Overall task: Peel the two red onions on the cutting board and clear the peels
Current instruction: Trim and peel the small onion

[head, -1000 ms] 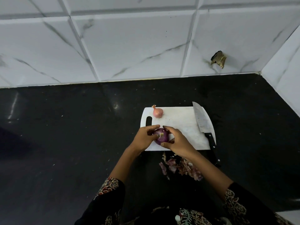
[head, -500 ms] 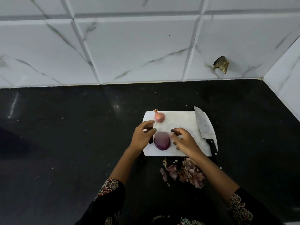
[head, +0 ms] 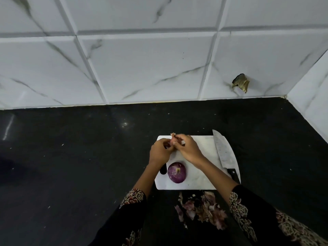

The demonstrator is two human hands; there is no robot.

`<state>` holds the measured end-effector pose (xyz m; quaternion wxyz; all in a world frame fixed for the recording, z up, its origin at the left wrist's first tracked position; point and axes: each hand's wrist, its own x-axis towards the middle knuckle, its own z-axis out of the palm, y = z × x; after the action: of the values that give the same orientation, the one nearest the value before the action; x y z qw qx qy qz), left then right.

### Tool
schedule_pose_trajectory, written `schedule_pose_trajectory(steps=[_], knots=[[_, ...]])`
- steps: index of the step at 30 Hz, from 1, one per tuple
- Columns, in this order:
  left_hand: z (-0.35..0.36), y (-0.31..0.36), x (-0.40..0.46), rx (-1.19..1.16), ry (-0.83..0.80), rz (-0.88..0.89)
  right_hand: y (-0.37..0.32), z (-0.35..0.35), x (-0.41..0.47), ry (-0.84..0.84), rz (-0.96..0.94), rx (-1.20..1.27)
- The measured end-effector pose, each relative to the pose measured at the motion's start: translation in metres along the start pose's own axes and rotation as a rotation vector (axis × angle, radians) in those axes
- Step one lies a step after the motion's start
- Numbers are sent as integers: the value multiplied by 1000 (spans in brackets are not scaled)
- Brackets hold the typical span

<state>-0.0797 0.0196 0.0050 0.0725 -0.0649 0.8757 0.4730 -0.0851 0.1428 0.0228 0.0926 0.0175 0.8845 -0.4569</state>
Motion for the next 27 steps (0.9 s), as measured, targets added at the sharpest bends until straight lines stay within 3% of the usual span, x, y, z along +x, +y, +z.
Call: schedule_pose_trajectory(steps=[8, 14, 18, 21, 25, 27], knots=[[7, 24, -10, 13, -119, 188, 15, -17, -34, 161, 259, 409], [21, 49, -21, 246, -317, 339, 29, -33, -66, 231, 424, 644], [30, 53, -24, 329, -382, 349, 39, -39, -76, 227, 377, 404], [33, 56, -25, 335, -384, 343, 42, -46, -84, 212, 245, -28], [34, 59, -24, 353, -390, 341, 45, -65, -98, 471, 171, -424], [35, 59, -23, 358, -387, 345, 54, -75, -98, 431, 244, -541]])
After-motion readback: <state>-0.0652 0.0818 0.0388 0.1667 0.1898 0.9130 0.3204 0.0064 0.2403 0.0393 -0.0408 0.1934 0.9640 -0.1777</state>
